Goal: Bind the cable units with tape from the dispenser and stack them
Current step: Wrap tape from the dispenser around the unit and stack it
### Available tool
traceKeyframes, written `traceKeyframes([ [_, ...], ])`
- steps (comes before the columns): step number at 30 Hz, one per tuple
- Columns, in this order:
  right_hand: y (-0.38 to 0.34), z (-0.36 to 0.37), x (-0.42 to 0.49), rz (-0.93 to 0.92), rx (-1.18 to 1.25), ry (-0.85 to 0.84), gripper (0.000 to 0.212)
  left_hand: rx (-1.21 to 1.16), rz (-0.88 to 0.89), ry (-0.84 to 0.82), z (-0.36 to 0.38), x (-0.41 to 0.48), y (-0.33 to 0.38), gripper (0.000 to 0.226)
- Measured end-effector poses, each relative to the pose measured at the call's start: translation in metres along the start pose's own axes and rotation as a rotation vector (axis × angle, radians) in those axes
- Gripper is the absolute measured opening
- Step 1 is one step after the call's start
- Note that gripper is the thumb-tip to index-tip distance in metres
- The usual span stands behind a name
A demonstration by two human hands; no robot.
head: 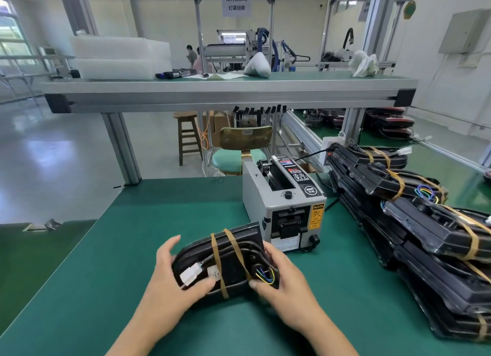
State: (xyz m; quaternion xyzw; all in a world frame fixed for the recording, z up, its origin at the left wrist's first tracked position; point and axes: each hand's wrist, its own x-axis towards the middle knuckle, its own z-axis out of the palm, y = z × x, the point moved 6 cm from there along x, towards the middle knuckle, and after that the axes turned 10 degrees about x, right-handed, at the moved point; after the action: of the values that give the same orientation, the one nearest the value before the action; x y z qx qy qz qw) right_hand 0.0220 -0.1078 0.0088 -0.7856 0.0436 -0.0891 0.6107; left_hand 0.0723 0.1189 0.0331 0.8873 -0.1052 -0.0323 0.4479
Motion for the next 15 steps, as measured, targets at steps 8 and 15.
traceKeyframes([
  [8, -0.017, 0.025, 0.021, -0.045, 0.012, 0.078, 0.076, -0.219, -0.139, 0.107, -0.026, 0.018, -0.032, 0.056],
  [15, -0.052, 0.069, 0.071, -0.131, -0.074, 0.094, 0.064, -0.274, -0.07, 0.294, -0.07, 0.068, -0.033, 0.052],
])
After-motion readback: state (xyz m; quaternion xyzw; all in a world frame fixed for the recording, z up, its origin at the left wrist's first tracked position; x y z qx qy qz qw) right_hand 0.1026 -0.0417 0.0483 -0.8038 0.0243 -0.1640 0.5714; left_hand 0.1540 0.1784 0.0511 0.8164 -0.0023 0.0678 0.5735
